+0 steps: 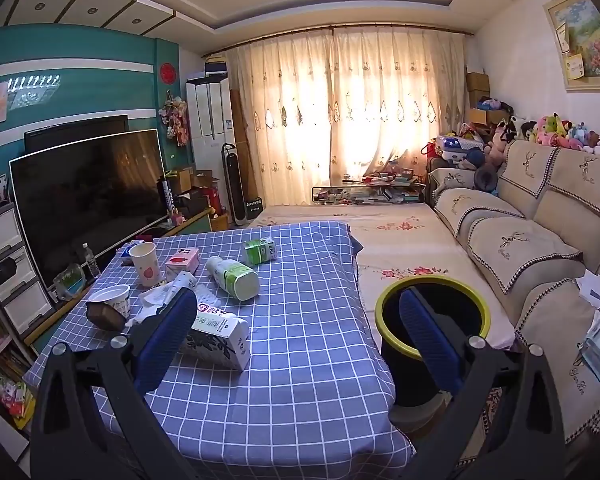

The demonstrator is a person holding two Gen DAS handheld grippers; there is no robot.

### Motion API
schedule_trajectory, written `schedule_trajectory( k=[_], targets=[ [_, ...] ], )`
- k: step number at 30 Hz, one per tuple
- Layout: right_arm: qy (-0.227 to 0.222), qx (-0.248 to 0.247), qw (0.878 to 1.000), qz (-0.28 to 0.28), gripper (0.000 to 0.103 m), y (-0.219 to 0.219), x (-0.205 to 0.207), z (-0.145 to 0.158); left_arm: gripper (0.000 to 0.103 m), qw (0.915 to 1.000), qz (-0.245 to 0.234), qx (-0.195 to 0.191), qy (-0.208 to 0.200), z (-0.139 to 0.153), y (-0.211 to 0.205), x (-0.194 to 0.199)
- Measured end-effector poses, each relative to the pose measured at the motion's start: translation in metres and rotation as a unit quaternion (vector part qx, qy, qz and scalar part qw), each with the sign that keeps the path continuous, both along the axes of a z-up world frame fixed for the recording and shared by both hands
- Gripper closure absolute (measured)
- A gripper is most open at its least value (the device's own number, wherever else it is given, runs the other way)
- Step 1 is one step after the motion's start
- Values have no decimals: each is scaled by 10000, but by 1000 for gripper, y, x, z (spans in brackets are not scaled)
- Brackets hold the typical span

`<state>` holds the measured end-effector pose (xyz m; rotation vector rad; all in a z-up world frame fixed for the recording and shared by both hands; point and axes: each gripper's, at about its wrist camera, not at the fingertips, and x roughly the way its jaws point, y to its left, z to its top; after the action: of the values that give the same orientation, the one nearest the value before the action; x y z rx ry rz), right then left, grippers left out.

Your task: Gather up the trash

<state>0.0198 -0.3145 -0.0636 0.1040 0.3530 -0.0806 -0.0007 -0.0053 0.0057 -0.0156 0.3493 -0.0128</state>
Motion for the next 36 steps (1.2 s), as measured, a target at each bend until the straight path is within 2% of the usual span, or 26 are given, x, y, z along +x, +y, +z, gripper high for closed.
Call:
schedule_trajectory(
  k=[36],
  targets=[
    [35, 58, 10000, 7, 6, 0, 3, -3, 4, 10000, -43, 17, 26, -2, 0, 2]
  ],
)
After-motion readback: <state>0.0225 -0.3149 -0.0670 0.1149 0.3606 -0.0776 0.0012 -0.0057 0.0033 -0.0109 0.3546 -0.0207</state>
